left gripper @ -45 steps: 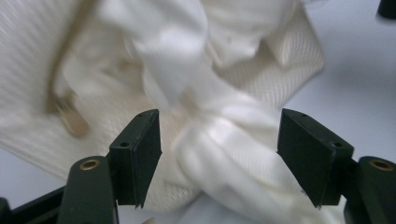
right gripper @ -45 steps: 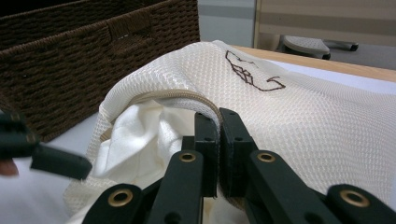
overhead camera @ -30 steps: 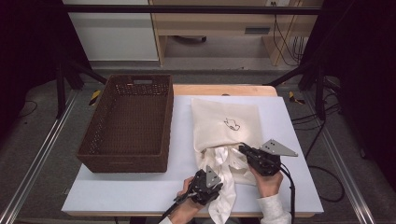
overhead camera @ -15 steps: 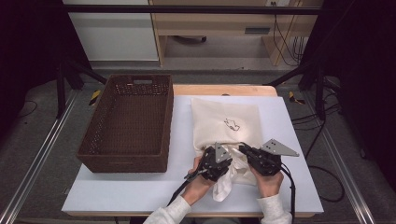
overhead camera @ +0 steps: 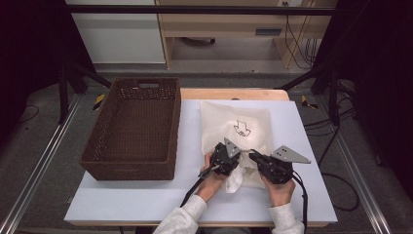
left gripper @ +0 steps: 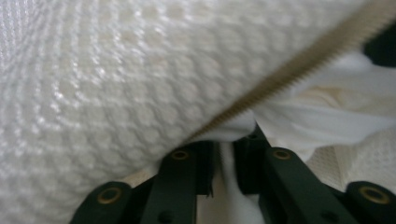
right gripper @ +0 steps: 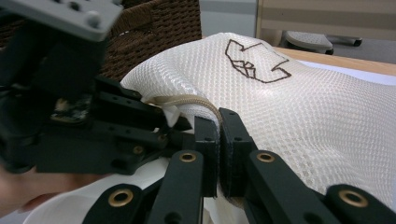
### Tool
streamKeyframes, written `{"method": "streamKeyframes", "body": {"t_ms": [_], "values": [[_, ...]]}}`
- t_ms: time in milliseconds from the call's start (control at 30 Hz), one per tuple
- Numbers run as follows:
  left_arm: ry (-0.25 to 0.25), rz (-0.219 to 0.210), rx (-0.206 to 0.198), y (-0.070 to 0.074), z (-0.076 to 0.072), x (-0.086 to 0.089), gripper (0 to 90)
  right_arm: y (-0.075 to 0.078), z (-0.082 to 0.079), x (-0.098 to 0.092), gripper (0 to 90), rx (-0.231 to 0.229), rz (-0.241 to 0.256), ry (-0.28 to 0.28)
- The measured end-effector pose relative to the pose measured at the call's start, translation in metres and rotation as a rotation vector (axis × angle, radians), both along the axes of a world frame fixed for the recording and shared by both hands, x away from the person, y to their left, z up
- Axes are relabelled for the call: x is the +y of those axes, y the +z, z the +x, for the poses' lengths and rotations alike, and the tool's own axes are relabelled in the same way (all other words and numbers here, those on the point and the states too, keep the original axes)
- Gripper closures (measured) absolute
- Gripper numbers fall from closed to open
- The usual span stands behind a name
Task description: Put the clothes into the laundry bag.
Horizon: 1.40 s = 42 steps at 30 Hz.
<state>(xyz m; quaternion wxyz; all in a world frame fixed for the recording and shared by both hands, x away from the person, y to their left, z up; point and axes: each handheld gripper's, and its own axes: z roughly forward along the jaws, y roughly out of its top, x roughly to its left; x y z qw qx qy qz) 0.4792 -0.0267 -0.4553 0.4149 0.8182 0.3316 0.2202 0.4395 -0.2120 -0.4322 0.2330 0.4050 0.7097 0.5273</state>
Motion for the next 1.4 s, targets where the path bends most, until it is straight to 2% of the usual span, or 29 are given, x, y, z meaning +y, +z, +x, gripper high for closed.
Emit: {"method": "streamKeyframes", "body": {"t_ms": [100,167,233,367,400,433,467,500,533,567,600,633,667,733,767,800,833,933,1067,1133,1333,1400], "values": [[-0.047,-0.019,0.013,0.006,-0.014,0.006,54.5,0.0,0.0,-0.001,87.4,-0.001,0.001,-0.003],[-0.078,-0.029,-0.005,0.012,-0.027,0.015,43.8,0.0,-0.001,-0.001,87.4,-0.002,-0.001,-0.005],[-0.109,-0.051,-0.007,0.019,-0.04,0.026,37.1,0.001,-0.001,-0.001,87.4,-0.002,0.0,-0.005],[-0.133,-0.068,0.032,0.024,-0.065,0.046,31.5,0.0,0.0,-0.001,87.4,-0.001,-0.001,-0.006],[-0.133,-0.068,0.032,0.024,-0.065,0.046,30.7,0.0,0.0,-0.001,87.4,-0.001,-0.002,-0.007],[-0.147,-0.072,0.049,0.021,-0.072,0.049,30.6,0.0,0.0,0.0,87.4,-0.001,-0.002,-0.007],[-0.152,-0.054,0.065,0.012,-0.079,0.048,30.7,0.0,0.0,0.0,87.3,-0.001,-0.004,-0.007],[-0.153,-0.031,0.067,0.006,-0.081,0.046,31.0,0.0,0.0,0.0,87.3,-0.001,-0.003,-0.007],[-0.153,-0.031,0.067,0.006,-0.081,0.046,31.8,0.0,0.0,0.0,87.3,-0.001,-0.003,-0.006],[-0.137,0.015,0.085,-0.009,-0.079,0.039,33.0,0.0,0.0,0.0,87.3,0.0,-0.005,-0.006],[-0.137,0.015,0.085,-0.009,-0.079,0.039,34.7,0.0,0.0,0.0,87.3,0.0,-0.005,-0.006],[-0.119,0.018,0.122,-0.02,-0.072,0.033,39.2,-0.001,0.0,0.0,87.4,0.002,-0.005,-0.004],[-0.108,0.014,0.126,-0.023,-0.068,0.031,45.5,-0.001,0.0,0.0,87.4,0.004,-0.005,-0.003],[-0.098,0.005,0.128,-0.025,-0.064,0.029,64.3,-0.001,0.0,0.0,87.3,0.005,-0.005,-0.002],[-0.102,-0.041,0.161,-0.023,-0.056,0.029,72.9,-0.001,0.001,0.0,87.4,0.007,0.001,0.0],[-0.108,-0.069,0.171,-0.019,-0.053,0.028,79.9,-0.001,0.001,-0.001,87.4,0.008,0.002,0.001],[-0.111,-0.076,0.161,-0.015,-0.052,0.026,83.0,-0.001,0.001,-0.001,87.4,0.008,0.002,0.001],[-0.135,-0.073,0.112,0.0,-0.046,0.014,84.8,0.0,0.001,0.0,87.4,0.006,0.003,0.003],[-0.129,-0.039,0.065,0.012,-0.03,-0.007,85.0,0.001,0.0,-0.001,87.4,0.006,0.006,0.004],[-0.112,-0.018,0.044,0.012,-0.021,-0.015,85.0,0.001,0.0,-0.002,87.4,0.003,0.007,0.005],[-0.074,-0.04,0.029,0.005,-0.006,-0.021,84.8,0.004,-0.002,-0.003,87.5,0.0,0.019,0.004],[-0.047,-0.038,0.005,0.001,0.002,-0.022,84.7,0.004,-0.002,-0.002,87.5,0.0,0.021,0.004]]}}
